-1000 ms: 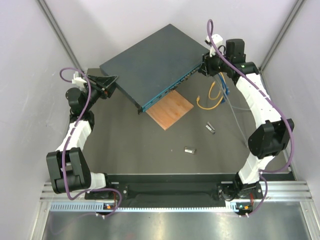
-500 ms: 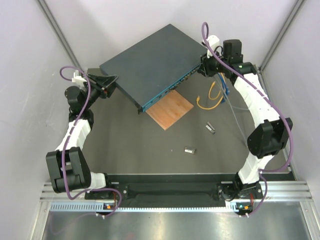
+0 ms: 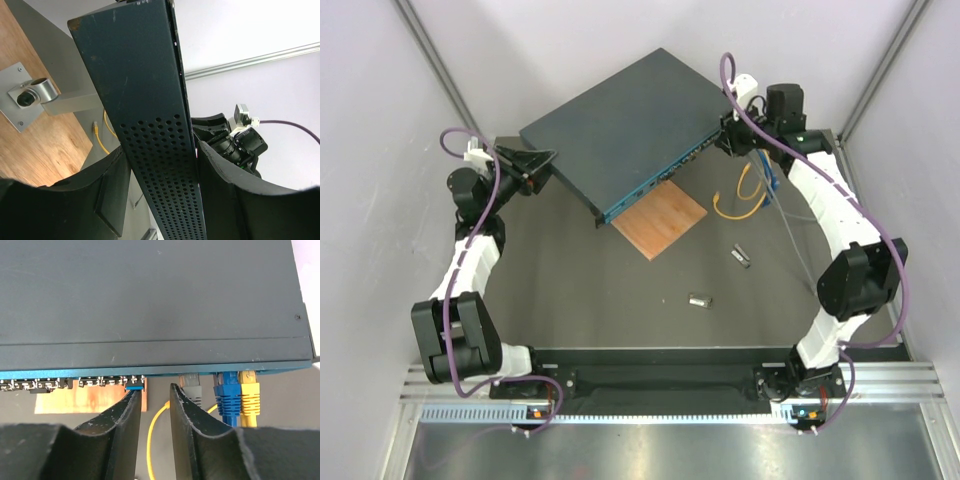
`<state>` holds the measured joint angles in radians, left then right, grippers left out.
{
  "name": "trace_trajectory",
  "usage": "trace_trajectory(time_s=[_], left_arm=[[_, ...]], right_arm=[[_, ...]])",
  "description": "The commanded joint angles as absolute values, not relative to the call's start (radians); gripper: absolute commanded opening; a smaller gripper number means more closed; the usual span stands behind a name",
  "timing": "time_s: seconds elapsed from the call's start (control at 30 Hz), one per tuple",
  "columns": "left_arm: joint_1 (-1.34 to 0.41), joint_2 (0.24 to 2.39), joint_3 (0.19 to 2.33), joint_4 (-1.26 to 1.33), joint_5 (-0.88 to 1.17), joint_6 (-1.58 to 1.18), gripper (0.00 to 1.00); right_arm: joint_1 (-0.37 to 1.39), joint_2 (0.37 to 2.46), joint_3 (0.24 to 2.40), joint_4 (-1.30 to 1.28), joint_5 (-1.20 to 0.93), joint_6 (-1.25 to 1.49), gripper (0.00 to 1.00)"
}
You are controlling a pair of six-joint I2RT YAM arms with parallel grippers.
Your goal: Insert the plug into the switch port
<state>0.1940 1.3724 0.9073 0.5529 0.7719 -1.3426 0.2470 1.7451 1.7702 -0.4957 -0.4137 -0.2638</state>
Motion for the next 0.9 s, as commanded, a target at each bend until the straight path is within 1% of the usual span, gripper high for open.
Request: trace_trajectory(time_s=[0.0,0.07,0.1,0.13,0.17,0.2,0.23,0.3,0.33,0.4,0.43,0.47,0.53,0.57,0.63,0.67,0.73,0.77,0.8,0.83,0.87], left_arm=[[0.163,1.37,0.951,0.611,0.749,-1.21,0.18],[0.164,1.361,0.945,0.609,0.742,-1.207,0.25],[0.163,1.358,0.94,0.609,0.741,-1.206,0.32],[0.164,1.359,0.937,0.609,0.739,-1.206,0.35],[0.163,1.358,0.936,0.611,0.738,-1.207,0.4],[0.163,1.356,0.936,0.612,0.738,-1.207,0.51],[0.164,1.358,0.934,0.611,0.739,-1.206,0.56],[0.166,1.353,0.934,0.603,0.739,-1.201,0.71],[0.17,1.347,0.936,0.594,0.739,-1.194,0.82],[0.184,1.335,0.934,0.568,0.738,-1.186,0.9],[0.202,1.319,0.933,0.546,0.744,-1.178,0.96],[0.213,1.31,0.931,0.534,0.752,-1.177,0.99],[0.239,1.283,0.933,0.519,0.779,-1.177,0.99],[0.25,1.273,0.936,0.508,0.794,-1.174,0.99],[0.281,1.243,0.948,0.445,0.847,-1.154,0.99],[0.294,1.232,0.959,0.411,0.863,-1.143,0.99],[0.339,1.198,0.972,0.346,0.909,-1.076,0.99],[0.356,1.189,1.004,0.204,0.913,-1.033,0.99],[0.383,1.177,1.031,0.111,0.911,-0.976,0.99],[0.396,1.175,1.064,-0.01,0.91,-0.83,0.99],[0.402,1.177,1.137,-0.225,0.902,-0.745,0.99]], right_arm=[[0.299,1.674,1.711,-0.218,-0.509,-0.276,0.31],[0.281,1.626,1.648,-0.23,-0.523,-0.281,0.32],[0.276,1.612,1.626,-0.233,-0.526,-0.281,0.33],[0.265,1.596,1.605,-0.233,-0.529,-0.281,0.34],[0.262,1.58,1.567,-0.233,-0.532,-0.279,0.35],[0.252,1.553,1.549,-0.233,-0.534,-0.273,0.36],[0.247,1.539,1.534,-0.235,-0.538,-0.268,0.36],[0.238,1.505,1.496,-0.239,-0.555,-0.259,0.39],[0.23,1.494,1.485,-0.248,-0.558,-0.256,0.39],[0.221,1.459,1.453,-0.253,-0.578,-0.242,0.43],[0.209,1.445,1.428,-0.259,-0.586,-0.238,0.44],[0.206,1.416,1.414,-0.258,-0.597,-0.232,0.48],[0.186,1.382,1.372,-0.259,-0.606,-0.226,0.53],[0.178,1.353,1.361,-0.27,-0.623,-0.221,0.6],[0.153,1.327,1.335,-0.288,-0.638,-0.215,0.68],[0.144,1.3,1.325,-0.297,-0.655,-0.203,0.76],[0.117,1.272,1.299,-0.314,-0.667,-0.193,0.85],[0.107,1.249,1.292,-0.325,-0.679,-0.186,0.91],[0.085,1.238,1.286,-0.343,-0.686,-0.18,0.95],[0.071,1.215,1.269,-0.35,-0.693,-0.172,0.98],[0.055,1.204,1.256,-0.356,-0.707,-0.151,1.0]])
